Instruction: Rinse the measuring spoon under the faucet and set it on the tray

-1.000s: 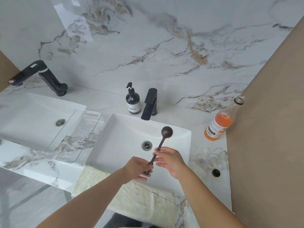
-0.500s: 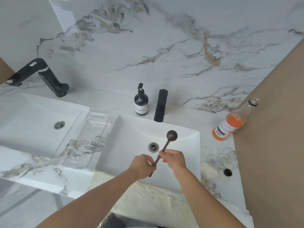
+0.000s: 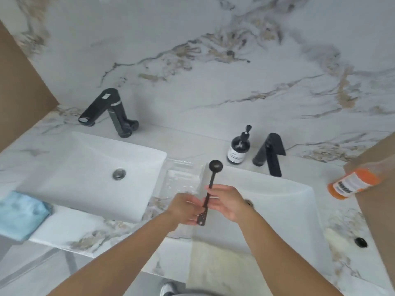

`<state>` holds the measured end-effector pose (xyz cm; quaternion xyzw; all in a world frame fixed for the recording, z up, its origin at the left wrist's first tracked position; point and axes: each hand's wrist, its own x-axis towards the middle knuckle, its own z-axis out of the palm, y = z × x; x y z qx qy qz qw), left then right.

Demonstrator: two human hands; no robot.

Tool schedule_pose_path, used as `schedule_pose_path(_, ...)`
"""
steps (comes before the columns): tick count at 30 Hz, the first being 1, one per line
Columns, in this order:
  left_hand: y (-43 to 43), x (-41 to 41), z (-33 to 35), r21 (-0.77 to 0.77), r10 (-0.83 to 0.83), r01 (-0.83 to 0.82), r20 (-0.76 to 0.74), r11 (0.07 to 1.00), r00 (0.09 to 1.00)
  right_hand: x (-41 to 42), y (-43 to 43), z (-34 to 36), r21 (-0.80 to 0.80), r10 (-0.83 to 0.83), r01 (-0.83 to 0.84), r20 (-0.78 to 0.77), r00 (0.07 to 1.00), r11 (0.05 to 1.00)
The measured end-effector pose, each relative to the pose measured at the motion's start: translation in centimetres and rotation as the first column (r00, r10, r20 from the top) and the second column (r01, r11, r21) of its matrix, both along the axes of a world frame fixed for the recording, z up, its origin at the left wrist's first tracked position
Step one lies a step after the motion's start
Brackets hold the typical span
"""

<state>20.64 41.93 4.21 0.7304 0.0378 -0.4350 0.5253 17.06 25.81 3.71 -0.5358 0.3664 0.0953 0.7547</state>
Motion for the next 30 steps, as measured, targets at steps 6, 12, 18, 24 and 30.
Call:
schedule_pose_path(6,5.5,2.7,-2.1,0.255,-0.114,0.068,0.173,0.965,0.978,3.9,7.1,-1.4,-0.054,0.041,-0.05,-0.155,0.987,0.997)
schedule_pose_path(12,5.6,4.0,-4.4,0.468,-0.388,0.26,0.2,0.845,0.9,5.3,10.4,-2.4,-0.084,0.005,-0.027,-0.252,0.968,0.996)
schedule_pose_path(18,4.8,4.2,-5.3,0.668,-0.62,0.373,0.17,0.644,0.766,4.9,11.5,-3.4,-0.04,-0.02,0.009,-0.293,0.956,0.999)
schedule_pose_path(24,4.5,3.9,-5.8,0.751,-0.717,0.392,0.153,0.532,0.68,3.8,11.2,-2.3,-0.058,-0.031,0.015,-0.288,0.957,0.998)
schedule_pose_path(30,3.5,4.2,-4.0,0.78,-0.784,0.412,0.157,0.472,0.601,2.0,10.4,-0.6,-0.057,0.009,-0.021,-0.189,0.982,0.998)
